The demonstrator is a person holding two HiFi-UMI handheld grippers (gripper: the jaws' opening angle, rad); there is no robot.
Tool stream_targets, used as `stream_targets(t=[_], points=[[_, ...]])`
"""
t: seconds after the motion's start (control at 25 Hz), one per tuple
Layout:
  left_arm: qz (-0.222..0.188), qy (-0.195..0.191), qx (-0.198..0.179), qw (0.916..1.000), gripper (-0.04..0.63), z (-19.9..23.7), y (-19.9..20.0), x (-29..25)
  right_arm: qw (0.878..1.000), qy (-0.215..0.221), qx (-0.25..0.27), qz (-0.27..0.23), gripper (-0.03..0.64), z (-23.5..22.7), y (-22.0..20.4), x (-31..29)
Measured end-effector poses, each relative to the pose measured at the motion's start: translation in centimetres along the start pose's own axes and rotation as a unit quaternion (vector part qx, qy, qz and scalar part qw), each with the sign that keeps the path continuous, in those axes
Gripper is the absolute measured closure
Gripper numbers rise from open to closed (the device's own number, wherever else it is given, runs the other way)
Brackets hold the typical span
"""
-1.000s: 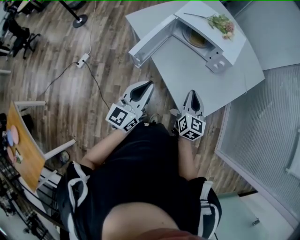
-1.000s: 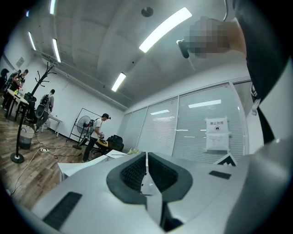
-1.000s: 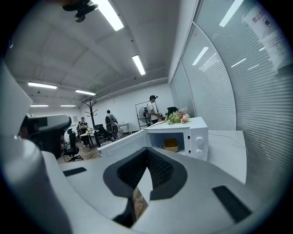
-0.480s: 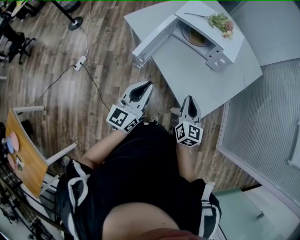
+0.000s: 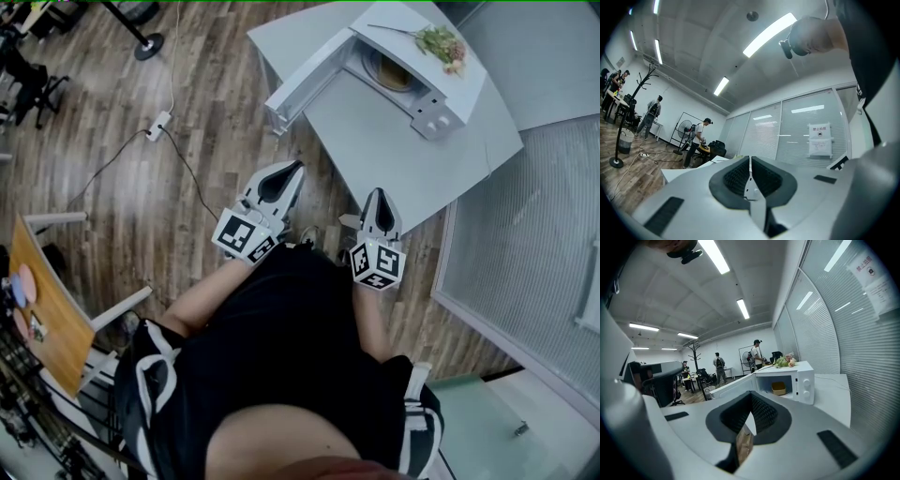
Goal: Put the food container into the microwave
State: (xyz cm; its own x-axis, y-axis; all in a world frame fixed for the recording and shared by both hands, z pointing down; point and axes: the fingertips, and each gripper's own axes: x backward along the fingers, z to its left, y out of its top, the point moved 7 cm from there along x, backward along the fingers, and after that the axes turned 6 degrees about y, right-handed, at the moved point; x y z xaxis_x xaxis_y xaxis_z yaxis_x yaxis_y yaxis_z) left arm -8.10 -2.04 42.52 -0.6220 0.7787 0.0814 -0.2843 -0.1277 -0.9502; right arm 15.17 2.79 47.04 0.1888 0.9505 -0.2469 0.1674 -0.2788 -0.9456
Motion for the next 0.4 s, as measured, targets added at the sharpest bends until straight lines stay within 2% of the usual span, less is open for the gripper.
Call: stream_targets(t=[0.4], points=[[0.001, 0.001, 0.002, 1.0, 0.563, 0.3, 0.13, 0.69, 1.0, 0.003, 0.002, -0.003, 0.592, 0.81, 0.14, -0.11]])
